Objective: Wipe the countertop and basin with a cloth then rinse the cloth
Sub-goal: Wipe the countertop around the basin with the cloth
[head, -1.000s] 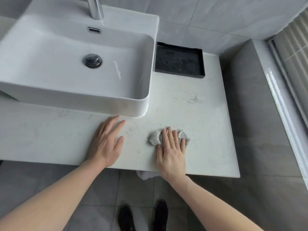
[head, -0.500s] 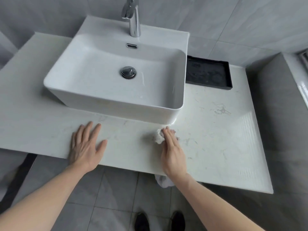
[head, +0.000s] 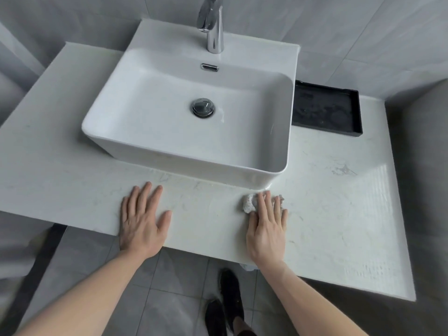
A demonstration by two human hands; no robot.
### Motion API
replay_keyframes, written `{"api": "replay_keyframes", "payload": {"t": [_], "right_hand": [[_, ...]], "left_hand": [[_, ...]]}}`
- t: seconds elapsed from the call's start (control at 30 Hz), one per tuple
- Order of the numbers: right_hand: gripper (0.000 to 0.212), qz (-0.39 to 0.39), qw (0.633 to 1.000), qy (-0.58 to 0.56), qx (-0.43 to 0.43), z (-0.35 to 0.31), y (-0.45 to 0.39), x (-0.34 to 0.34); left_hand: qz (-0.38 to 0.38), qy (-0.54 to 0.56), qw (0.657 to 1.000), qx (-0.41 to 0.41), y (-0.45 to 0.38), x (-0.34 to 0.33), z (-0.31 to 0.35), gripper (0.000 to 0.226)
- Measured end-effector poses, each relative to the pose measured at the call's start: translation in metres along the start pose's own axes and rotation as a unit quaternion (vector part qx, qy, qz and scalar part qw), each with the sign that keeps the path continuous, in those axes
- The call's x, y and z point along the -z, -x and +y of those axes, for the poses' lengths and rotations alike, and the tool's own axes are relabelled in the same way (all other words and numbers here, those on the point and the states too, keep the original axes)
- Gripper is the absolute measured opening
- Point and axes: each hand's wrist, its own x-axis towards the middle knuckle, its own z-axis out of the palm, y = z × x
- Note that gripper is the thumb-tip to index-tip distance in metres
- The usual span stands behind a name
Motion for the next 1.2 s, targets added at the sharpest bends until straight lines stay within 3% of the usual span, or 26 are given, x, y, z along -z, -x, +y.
{"api": "replay_keyframes", "payload": {"t": [0.13,0.4,0.5,0.57,0.7,0.87,1.07,1.2], "right_hand": [[0.054,-0.015,0.999,-0.024,0.025,-0.021,0.006,-0.015],[0.065,-0.094,0.973,-0.036,0.206,-0.095,-0.006,-0.05],[0.067,-0.119,0.959,-0.019,0.255,-0.092,-0.017,-0.048],[0.07,-0.106,0.967,-0.01,0.233,-0.075,-0.017,-0.041],[0.066,-0.014,0.998,-0.005,0.069,-0.045,0.001,-0.026],[0.056,0.031,0.996,-0.028,-0.084,-0.065,0.007,-0.032],[0.057,-0.036,0.998,0.01,0.057,-0.131,0.008,-0.064],[0.057,-0.032,0.993,0.035,0.112,-0.141,0.011,-0.07]], "left_hand": [[0.0,0.002,1.0,0.003,0.001,0.003,0.002,0.072],[0.011,0.015,1.0,-0.001,-0.002,0.005,0.004,0.072],[0.01,0.02,1.0,-0.004,-0.003,0.006,0.003,0.072],[0.002,0.017,1.0,-0.004,-0.003,0.007,0.003,0.073],[-0.014,0.024,1.0,-0.01,-0.005,0.009,0.0,0.073],[-0.038,0.043,0.998,-0.023,-0.007,0.011,-0.007,0.072],[-0.059,0.055,0.994,-0.075,-0.014,0.014,-0.028,0.072],[-0.073,0.019,0.98,-0.182,-0.027,0.016,-0.066,0.074]]}}
